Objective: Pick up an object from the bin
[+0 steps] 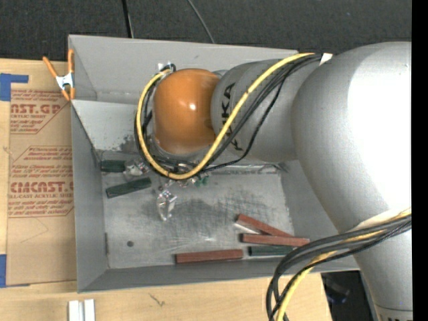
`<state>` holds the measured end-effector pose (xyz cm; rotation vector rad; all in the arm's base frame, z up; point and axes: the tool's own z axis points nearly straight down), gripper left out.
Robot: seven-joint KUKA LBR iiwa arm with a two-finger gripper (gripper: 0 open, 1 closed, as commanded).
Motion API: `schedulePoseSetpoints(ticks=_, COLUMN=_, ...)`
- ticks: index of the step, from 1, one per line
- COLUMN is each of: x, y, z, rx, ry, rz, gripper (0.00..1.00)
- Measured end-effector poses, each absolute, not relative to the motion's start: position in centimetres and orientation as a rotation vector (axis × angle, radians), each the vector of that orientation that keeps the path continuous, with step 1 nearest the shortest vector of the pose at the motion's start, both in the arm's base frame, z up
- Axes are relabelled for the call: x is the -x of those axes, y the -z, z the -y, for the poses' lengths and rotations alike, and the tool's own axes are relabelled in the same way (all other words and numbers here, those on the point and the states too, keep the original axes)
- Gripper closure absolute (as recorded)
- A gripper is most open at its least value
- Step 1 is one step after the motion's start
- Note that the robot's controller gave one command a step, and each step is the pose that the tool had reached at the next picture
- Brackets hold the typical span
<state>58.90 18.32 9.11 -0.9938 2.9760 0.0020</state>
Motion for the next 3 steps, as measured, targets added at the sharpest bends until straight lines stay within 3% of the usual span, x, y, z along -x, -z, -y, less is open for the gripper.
schedulePoseSetpoints(ticks=1, x=-58.9, y=-7.3, z=-21.2, rx=0.655, ry=-0.004, rz=-3.07, gripper=1.0)
schedulePoseSetpoints(ticks=2, x=-58.9, y=-7.3, z=-21.2, rx=0.655, ry=-0.005, rz=-3.07, gripper=1.0)
schedulePoseSetpoints(ticks=3, x=-58.6, y=-27.2, z=-20.6, rx=0.723, ry=-0.002, rz=-3.047, gripper=1.0)
